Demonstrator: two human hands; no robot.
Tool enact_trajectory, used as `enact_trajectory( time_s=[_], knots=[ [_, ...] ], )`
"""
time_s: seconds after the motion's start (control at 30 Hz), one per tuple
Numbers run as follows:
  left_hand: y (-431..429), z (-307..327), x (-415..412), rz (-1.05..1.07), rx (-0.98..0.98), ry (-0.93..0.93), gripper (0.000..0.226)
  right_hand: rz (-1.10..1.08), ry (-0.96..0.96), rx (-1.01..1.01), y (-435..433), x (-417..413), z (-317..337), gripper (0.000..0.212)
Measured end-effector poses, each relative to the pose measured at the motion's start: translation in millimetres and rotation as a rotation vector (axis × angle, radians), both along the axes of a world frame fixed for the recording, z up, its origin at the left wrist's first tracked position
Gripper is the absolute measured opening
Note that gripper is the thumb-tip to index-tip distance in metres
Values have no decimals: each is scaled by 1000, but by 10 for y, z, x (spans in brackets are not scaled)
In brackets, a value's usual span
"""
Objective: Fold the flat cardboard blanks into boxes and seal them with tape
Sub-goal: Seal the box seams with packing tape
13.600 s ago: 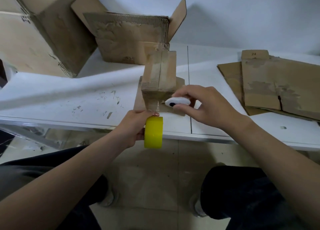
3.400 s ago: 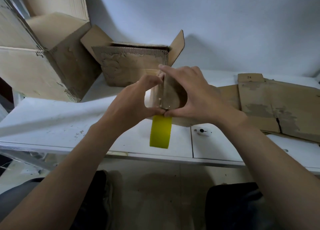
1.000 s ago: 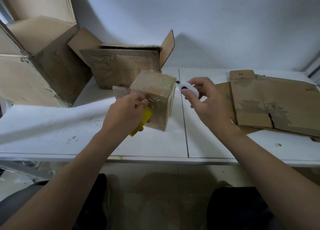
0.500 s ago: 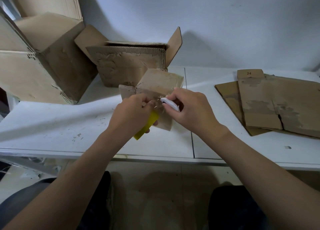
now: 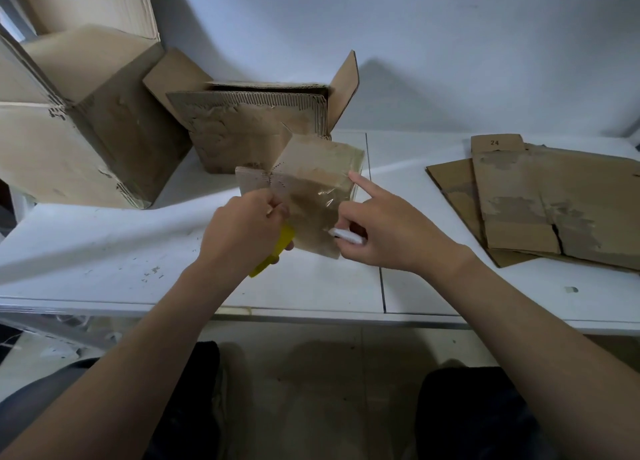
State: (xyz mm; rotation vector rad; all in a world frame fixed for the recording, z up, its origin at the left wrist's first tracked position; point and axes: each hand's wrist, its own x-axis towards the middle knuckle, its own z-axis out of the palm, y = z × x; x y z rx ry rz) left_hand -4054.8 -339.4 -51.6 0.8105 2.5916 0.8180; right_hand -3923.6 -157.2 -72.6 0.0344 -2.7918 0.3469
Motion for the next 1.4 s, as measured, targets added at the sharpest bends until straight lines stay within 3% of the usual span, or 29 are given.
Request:
enact_trajectory(
  time_s=[0.2, 0.4, 0.5, 0.6, 0.7, 0.8, 0.87, 1.03, 1.27, 1.4],
  knots=[
    [-55, 6, 77, -34, -9, -18, 12, 57, 186, -212, 74, 155, 49, 22],
    [-50, -10, 144, -47, 10, -73, 12, -357, -258, -441, 329, 374, -279, 11],
    [-45, -13, 175, -62, 19, -77, 10, -448, -453, -358, 366, 401, -441, 15],
    [-45, -26, 169, -63, -2, -52, 10, -449, -490, -293, 369, 355, -474, 20],
    [-50, -24, 143, -50, -7, -25, 9, -473, -280, -380, 343, 228, -373, 40],
    [-66, -11, 121, -51, -2, -1, 9, -409, 151, -556, 253, 63, -167, 43],
    [-66, -5, 119, -49, -2, -4, 11, -292, 263, -571, 173, -38, -77, 46],
    [-81, -11, 85, -45, -8, 9, 11, -202, 126, -474, 15, -291, -107, 59],
    [-142, -32, 21, -26, 11, -17, 13, -234, 283, -507, 11, -513, -308, 53],
    [-162, -31, 0, -7, 41, -57, 8, -272, 263, -413, -32, -511, -285, 71]
  ],
)
